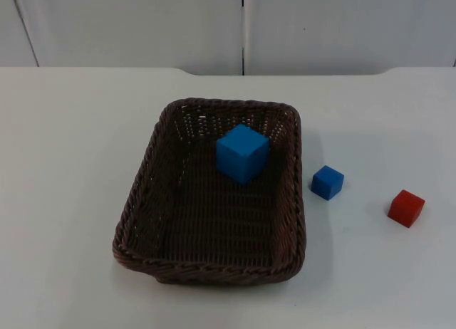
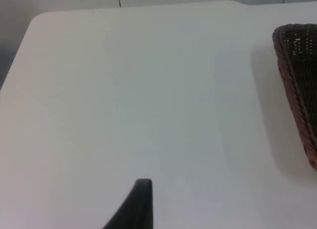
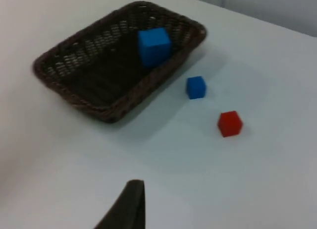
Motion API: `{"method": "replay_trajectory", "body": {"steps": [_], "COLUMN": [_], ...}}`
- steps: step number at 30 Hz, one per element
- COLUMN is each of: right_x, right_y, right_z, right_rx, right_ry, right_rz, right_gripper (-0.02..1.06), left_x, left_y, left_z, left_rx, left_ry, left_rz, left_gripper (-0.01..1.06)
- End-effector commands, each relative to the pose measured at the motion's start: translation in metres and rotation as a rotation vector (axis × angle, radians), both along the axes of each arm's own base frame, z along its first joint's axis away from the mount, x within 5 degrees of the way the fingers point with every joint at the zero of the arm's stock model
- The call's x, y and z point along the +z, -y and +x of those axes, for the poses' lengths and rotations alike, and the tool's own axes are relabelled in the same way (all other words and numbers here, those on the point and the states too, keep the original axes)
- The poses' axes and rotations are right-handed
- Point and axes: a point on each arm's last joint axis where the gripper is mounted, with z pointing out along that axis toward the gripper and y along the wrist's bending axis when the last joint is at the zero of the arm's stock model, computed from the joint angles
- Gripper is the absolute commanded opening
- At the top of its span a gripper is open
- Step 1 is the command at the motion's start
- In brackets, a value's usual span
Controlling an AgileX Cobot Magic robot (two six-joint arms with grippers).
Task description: Pick up the basket with the left hand and place the largest block into the basket with the right hand.
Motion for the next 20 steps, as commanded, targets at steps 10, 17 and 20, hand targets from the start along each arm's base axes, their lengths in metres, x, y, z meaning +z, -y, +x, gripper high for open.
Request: {"method": "replay_trajectory", "body": {"steps": [10,17,20], "right_x": [-0.0023,-0.0023,-0.0023], "right_y": [-0.0017,-0.0028,-0.0032], "right_z": [-0.002,-0.0032,-0.0036], "right_rx": [-0.291,-0.464,-0.524], "right_ry": [-0.005,-0.004,-0.004], "right_rz": [0.003,0.003,0.003], "right_gripper": [1.05,1.05,1.05], "left_x": [-0.0011,-0.0011,-0.0011], "left_y": [-0.0003,-0.0003,-0.0003], "left_z": [0.0,0.0,0.0], "left_rx": [0.006,0.006,0.006], "left_ry": [0.001,0.001,0.001], "left_rz": [0.001,0.001,0.001], "left_gripper": [1.05,1.05,1.05]}}
